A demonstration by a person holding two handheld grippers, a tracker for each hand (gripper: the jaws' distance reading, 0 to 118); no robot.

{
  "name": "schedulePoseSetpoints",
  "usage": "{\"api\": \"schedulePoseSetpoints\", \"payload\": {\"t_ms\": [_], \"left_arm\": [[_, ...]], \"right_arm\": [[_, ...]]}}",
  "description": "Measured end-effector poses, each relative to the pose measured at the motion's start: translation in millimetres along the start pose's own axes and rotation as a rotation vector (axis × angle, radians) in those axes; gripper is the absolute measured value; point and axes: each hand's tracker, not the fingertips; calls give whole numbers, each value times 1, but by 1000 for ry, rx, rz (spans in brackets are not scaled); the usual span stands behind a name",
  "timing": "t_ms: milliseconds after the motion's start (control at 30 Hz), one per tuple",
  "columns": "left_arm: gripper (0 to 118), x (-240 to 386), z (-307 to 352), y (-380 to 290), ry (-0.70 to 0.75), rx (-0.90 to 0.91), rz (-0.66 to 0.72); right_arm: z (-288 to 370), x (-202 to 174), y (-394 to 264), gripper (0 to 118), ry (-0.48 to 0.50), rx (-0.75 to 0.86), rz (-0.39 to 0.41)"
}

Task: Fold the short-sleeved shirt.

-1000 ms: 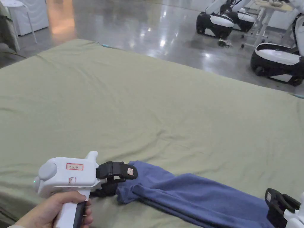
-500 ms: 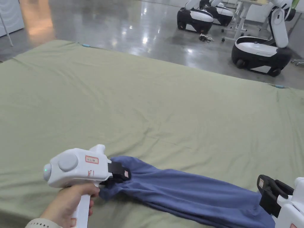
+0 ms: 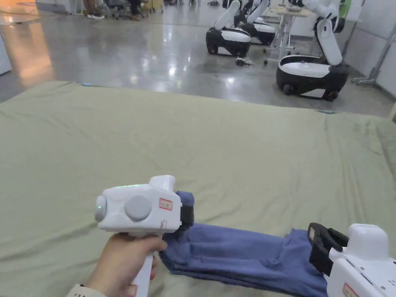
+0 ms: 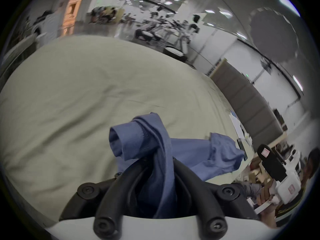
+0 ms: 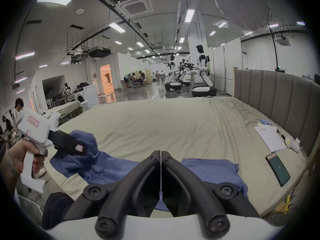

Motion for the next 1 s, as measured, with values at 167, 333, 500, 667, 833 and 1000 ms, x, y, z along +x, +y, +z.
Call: {"api": "schedulePoseSetpoints", "payload": {"t_ms": [167, 333, 500, 667, 833, 1000], "left_arm": [[8, 64, -93, -16, 66, -123, -18], [14, 69, -137, -33, 154, -142, 6], [79, 84, -83, -31, 53, 49, -92], [77, 60, -15, -25, 247, 292, -63], [21, 24, -37, -21, 264, 111, 6], [20, 61, -89, -36, 118, -5, -109]], "right_arm": [[8, 27, -2, 2, -22, 11, 10], [6, 54, -2, 2, -10, -29, -33], [-6, 65, -6, 2, 50, -91, -30], [-16, 66, -10, 2, 80, -102, -41], [-22, 63, -13, 2, 82, -106, -69], [-23, 64, -15, 2, 64, -106, -103]]}}
